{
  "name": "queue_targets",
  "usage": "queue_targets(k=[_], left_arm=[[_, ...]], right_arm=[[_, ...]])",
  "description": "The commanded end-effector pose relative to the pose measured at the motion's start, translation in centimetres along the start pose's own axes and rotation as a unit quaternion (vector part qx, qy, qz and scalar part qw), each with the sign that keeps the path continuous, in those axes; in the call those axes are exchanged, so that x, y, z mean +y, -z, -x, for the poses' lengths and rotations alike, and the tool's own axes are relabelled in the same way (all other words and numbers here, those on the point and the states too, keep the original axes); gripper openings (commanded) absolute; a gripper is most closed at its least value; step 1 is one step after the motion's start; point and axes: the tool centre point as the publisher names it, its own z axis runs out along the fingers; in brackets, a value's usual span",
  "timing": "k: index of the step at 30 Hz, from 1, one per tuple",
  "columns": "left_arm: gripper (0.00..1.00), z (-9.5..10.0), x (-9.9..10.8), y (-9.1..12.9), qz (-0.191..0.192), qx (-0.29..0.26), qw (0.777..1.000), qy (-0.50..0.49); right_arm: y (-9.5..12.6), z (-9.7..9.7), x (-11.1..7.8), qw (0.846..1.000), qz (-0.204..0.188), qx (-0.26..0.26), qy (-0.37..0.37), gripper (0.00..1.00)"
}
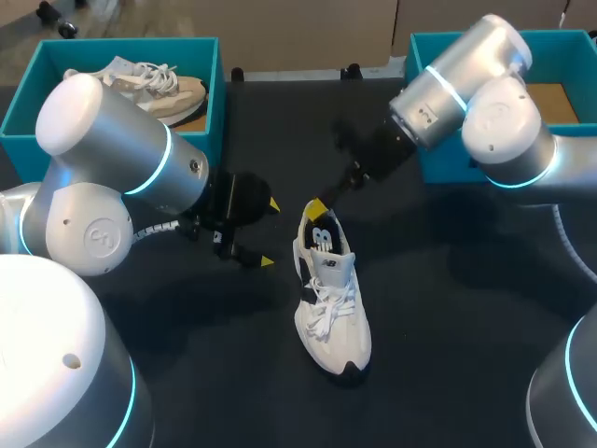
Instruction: Take the shoe out of the shoebox, open the shoe tongue, remove and reinsert the insole, then place the shoe into the shoebox
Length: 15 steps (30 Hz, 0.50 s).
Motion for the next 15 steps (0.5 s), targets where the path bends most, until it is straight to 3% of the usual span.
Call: queue_targets(k=[1, 6, 15], left_arm=[[1.00, 0.0, 0.0, -0.1, 0.001, 0.000, 1.000, 0.000], [1.00, 0.0, 0.0, -0.1, 0.001, 0.000, 1.000, 0.000], [1.00, 0.0, 0.0, -0.1, 0.001, 0.000, 1.000, 0.000]], right_arm=[[0.6, -0.1, 1.4, 1.000, -0.006, -0.011, 0.015, 0.43], [1.7, -0.9, 2.0, 1.000, 0.009, -0.023, 0.019, 0.44], [3.7, -1.8, 1.4, 0.991, 0.127, -0.032, 0.016, 0.39]])
